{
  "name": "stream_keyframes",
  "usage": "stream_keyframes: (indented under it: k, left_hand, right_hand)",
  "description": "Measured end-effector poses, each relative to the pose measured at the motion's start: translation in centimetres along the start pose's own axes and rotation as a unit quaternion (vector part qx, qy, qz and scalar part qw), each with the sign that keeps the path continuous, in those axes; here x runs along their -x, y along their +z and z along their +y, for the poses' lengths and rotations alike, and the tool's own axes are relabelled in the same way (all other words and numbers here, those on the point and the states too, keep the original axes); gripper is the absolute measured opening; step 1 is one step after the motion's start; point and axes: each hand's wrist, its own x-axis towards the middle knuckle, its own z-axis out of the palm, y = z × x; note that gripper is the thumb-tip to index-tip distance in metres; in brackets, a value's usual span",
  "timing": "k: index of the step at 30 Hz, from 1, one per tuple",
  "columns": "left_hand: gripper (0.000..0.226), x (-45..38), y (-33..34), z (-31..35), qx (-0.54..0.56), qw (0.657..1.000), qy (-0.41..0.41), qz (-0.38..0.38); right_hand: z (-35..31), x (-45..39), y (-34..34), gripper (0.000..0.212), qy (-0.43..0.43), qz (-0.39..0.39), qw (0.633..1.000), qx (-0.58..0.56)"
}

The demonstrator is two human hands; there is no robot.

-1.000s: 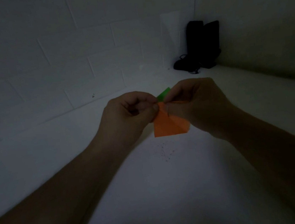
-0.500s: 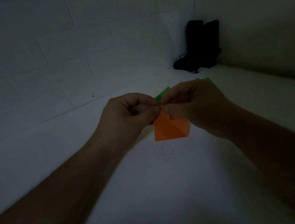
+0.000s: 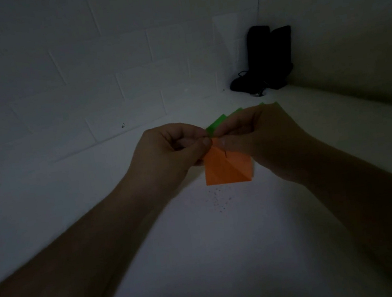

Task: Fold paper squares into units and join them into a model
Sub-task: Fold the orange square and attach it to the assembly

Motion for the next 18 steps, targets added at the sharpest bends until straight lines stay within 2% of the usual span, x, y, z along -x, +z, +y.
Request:
stream_keyframes:
  k: [6,11,18]
  left_hand:
    - [0.025,-0.06,0.06,-0.17,0.014,1.0,-0.015,-0.006]
    - [0.014,-0.01,0.16,-0.23,0.01,1.0,-0.004,0.002]
    - [0.017,-0.3,0.04,-0.16,0.073,0.997,-0.024,-0.003]
  right_hand:
    - [0.2,-0.2,-0.21,0.011,0.019,0.0,1.0,0.007]
    - [0.08,-0.01,-0.3,0.019,0.007,-0.01,0.999,-0.03]
    - [-0.12,0.15,-0.39,0.027,0.0,-0.041,0.997,-0.063]
